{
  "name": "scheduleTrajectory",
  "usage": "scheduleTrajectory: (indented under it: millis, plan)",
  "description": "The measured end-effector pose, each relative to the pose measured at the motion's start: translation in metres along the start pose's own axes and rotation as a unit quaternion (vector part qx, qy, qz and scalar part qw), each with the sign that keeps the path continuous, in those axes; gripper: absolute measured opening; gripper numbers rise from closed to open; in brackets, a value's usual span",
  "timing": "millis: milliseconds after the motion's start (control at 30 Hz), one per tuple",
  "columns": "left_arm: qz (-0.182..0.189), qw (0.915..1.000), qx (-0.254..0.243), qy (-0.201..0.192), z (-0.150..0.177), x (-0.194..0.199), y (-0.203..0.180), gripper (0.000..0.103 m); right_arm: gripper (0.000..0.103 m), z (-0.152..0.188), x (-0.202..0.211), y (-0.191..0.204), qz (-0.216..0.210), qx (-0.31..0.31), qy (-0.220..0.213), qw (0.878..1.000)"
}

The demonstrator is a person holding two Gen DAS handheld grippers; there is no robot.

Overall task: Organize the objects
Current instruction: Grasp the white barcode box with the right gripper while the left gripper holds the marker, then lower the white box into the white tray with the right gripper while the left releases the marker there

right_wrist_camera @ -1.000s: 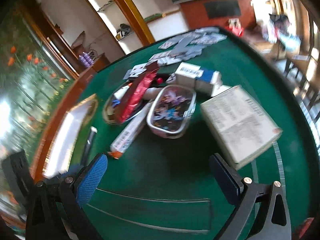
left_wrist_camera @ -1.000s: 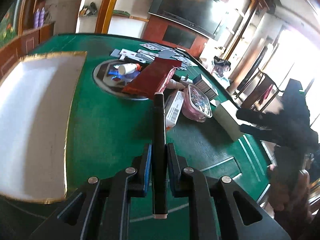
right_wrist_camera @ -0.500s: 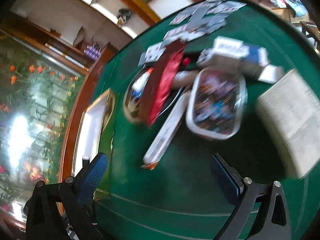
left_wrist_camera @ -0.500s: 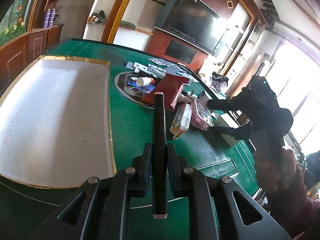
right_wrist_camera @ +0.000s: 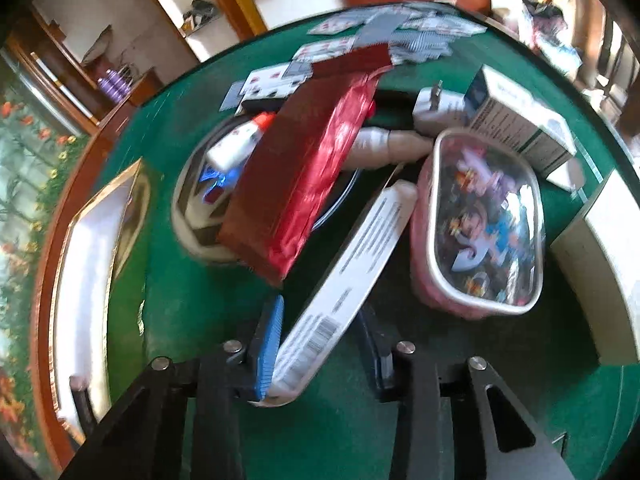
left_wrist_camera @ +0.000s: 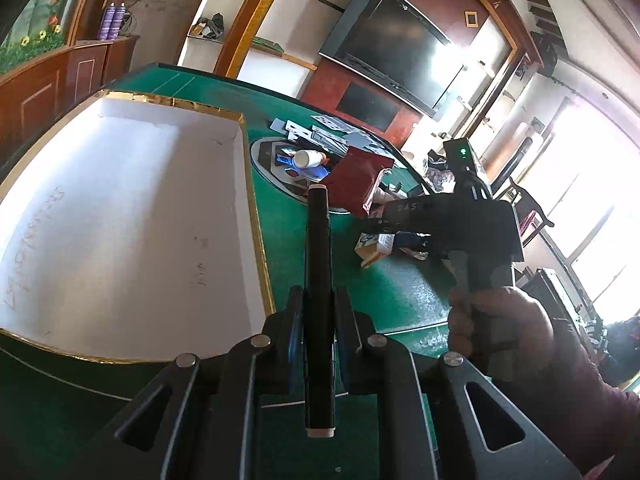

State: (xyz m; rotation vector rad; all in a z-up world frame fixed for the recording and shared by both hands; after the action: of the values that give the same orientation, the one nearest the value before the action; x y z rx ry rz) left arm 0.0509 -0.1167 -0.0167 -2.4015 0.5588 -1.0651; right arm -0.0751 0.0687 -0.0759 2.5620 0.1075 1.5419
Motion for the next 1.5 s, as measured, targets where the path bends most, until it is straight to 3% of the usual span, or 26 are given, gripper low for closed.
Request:
scheduleTrajectory:
  millis: [133, 333, 567, 800, 1067, 1500]
  plan:
    - [-0.002, 1.0000, 0.003, 0.001, 0.001, 0.001, 0.003, 0.014, 0.026, 0.000, 0.002, -0.003, -0.008, 0.008, -0.008, 1.000]
    - [-0.010, 0.9999, 0.004, 0.000, -0.001, -0.001, 0.003, 0.014, 0.018, 0.012, 0.018, -0.006, -0.080, -0.008, -0.008, 0.997]
    - [-0.012, 0.9999, -0.002, 0.002, -0.003, -0.002, -0.007, 0.014, 0.018, 0.035, 0.029, -0.004, -0.219, -0.072, 0.013, 0.973]
    - [-0.021, 0.9997, 0.014, -0.005, -0.033, 0.005, 0.003, 0.014, 0.018, 0.026, 0.060, 0.022, -0.276, -0.059, -0.002, 0.959]
    - [-0.068, 0.9976, 0.003, -0.009, -0.093, -0.004, 0.029, 0.014, 0.018, -0.010, 0.065, 0.092, -0.287, 0.002, -0.009, 0.958]
    - [-0.115, 0.9898, 0.079, 0.031, -0.159, -0.083, 0.100, 0.014, 0.018, -0.066, -0.012, 0.189, -0.223, 0.073, 0.016, 0.972]
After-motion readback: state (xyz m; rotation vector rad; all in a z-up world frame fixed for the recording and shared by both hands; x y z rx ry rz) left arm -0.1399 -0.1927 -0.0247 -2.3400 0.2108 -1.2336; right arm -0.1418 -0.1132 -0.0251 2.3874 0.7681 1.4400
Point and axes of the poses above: each gripper's, at about its wrist camera, not at the fingertips, and x roughly against the way its jaws point, y to its left, z to its underside, the point moved 10 cm from there along -x, roughly the way its jaws point, and after that the axes turned 9 degrees about x, right-handed, at the moved point
